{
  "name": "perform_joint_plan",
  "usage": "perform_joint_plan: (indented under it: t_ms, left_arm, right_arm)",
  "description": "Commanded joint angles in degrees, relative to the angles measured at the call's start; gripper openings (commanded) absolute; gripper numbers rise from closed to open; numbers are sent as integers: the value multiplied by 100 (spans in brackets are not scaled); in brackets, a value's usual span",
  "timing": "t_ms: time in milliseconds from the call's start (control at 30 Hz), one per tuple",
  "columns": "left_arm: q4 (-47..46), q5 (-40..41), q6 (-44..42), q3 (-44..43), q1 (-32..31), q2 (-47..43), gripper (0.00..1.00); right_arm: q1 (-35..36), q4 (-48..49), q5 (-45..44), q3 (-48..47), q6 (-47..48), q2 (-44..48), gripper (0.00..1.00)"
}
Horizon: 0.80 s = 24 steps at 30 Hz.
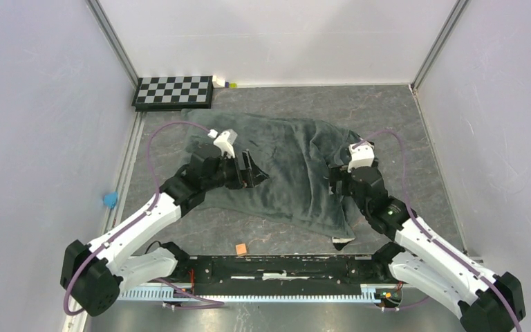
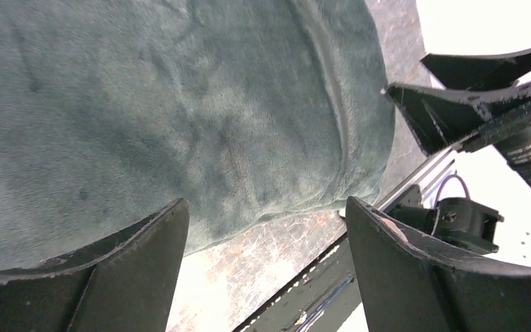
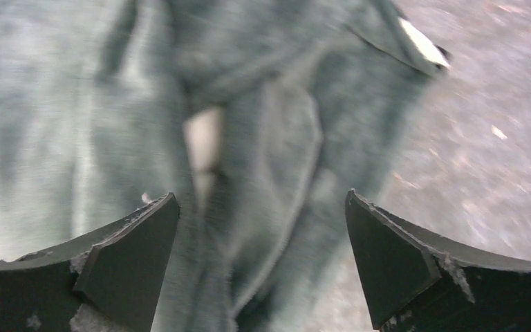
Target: Remove the pillowcase from the pillow
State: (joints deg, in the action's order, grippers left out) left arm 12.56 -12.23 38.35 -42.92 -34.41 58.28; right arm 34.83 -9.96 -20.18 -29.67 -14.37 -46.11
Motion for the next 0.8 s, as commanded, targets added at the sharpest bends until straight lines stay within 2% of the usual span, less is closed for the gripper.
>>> perform_joint_plan:
  t_ms: [0, 67, 267, 333, 467, 667, 767]
  left_arm:
    - [-271, 338, -509, -403, -466, 394, 88]
    - [-268, 550, -629, -628, -812, 665, 88]
    - [63, 1471, -853, -1584, -1709, 1690, 88]
    - [228, 1596, -873, -1991, -2035, 2087, 89]
    - [494, 1748, -945, -2745, -2530, 2886, 89]
    - [981, 1718, -766, -3717, -2710, 3961, 86]
    - [1152, 1828, -699, -4108, -2703, 4468, 88]
  right_arm:
    - [-19, -564, -2173, 207, -424, 360, 98]
    - [-28, -721, -2619, 329, -725, 486, 98]
    - [-38, -1201, -2750, 418, -1304, 785, 98]
    - [-39, -1263, -2862, 451, -1396, 1236, 98]
    - [-38, -755, -2768, 729, -952, 2407, 98]
    - [-39, -1226, -2963, 427, -988, 3097, 98]
    - [-35, -1044, -2962, 591, -900, 3497, 98]
